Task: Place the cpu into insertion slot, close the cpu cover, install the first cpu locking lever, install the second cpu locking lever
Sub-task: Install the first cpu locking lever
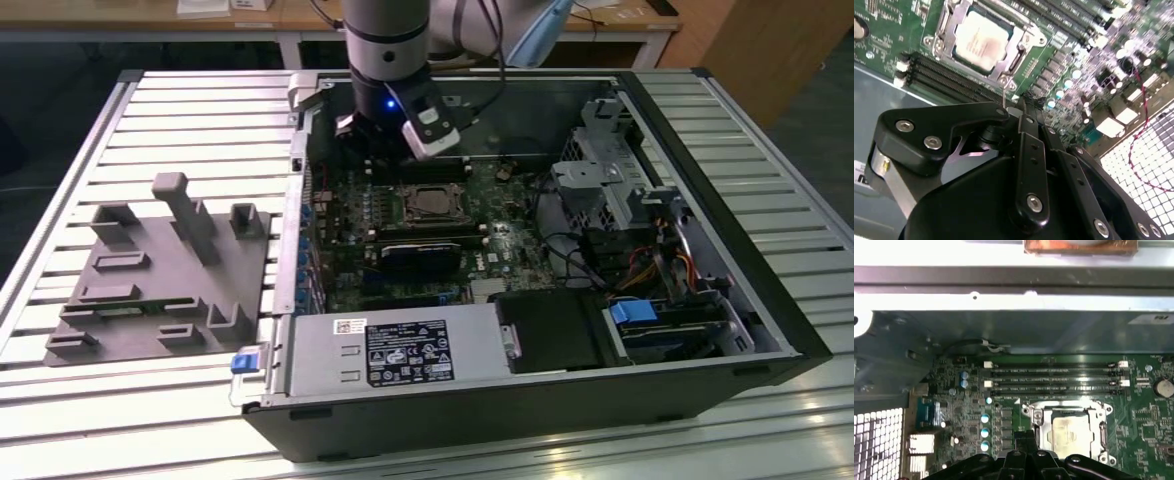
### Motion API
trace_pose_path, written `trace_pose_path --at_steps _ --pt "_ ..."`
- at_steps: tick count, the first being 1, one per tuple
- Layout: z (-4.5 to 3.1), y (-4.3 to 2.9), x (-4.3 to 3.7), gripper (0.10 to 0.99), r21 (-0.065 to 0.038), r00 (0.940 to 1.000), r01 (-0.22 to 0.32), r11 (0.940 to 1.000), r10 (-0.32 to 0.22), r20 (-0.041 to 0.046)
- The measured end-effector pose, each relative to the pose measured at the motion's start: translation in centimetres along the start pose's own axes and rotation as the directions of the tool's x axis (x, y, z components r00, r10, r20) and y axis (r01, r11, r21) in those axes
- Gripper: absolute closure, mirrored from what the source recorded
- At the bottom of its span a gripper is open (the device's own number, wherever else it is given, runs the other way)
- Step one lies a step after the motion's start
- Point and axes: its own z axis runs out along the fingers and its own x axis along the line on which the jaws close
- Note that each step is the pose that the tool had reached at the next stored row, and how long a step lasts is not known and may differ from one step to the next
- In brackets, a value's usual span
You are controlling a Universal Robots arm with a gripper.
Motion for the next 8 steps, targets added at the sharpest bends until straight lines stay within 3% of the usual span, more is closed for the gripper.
trace_pose_path --at_steps 5,8 --pt "-0.01 -0.01 0.27 0.984 -0.043 1.0000 -0.002 0.9991 0.002 -0.0014" --pt "-0.02 -0.01 0.47 0.984 -0.062 1.0000 -0.002 0.9981 0.002 -0.0019"
